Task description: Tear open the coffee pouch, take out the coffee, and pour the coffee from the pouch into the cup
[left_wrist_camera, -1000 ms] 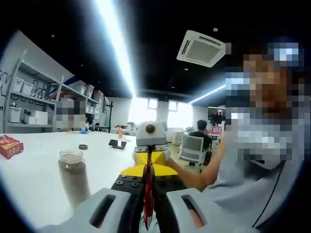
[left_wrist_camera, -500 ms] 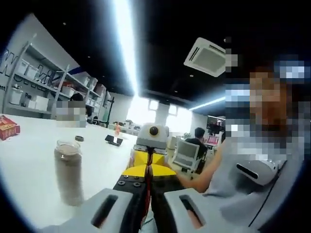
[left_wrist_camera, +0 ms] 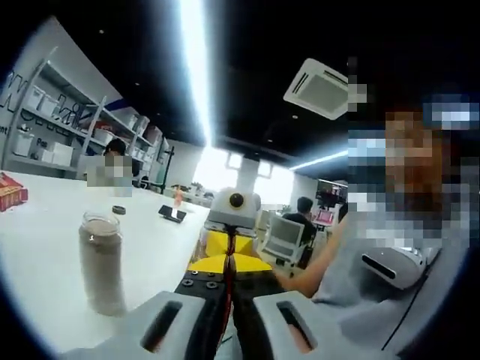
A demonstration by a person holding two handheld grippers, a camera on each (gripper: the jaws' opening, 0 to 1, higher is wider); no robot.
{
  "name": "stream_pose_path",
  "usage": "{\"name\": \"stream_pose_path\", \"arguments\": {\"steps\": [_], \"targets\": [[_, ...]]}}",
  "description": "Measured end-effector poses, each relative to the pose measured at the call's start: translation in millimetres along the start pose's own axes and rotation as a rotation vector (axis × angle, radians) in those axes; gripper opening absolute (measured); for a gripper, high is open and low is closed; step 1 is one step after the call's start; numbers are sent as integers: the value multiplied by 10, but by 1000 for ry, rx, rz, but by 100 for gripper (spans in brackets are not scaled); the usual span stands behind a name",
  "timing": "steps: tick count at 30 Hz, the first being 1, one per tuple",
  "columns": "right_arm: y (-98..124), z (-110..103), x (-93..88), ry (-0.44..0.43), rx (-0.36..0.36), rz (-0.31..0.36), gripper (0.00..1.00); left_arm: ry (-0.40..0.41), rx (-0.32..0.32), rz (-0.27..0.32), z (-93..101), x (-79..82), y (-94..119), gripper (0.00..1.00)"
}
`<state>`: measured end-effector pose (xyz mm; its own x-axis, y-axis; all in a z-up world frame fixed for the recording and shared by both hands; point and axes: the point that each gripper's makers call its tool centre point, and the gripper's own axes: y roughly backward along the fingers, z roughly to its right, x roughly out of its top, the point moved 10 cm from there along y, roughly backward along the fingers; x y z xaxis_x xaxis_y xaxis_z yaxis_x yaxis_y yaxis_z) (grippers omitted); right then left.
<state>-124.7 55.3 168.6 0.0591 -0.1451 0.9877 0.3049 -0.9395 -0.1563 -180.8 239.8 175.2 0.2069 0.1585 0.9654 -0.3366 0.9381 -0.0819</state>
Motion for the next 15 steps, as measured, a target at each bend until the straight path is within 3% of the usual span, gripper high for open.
{"name": "stream_pose_path", "arguments": {"steps": [15], "targets": [[5, 15, 3, 44, -9, 0, 4, -4, 7, 7, -5, 2, 14, 3]]}}
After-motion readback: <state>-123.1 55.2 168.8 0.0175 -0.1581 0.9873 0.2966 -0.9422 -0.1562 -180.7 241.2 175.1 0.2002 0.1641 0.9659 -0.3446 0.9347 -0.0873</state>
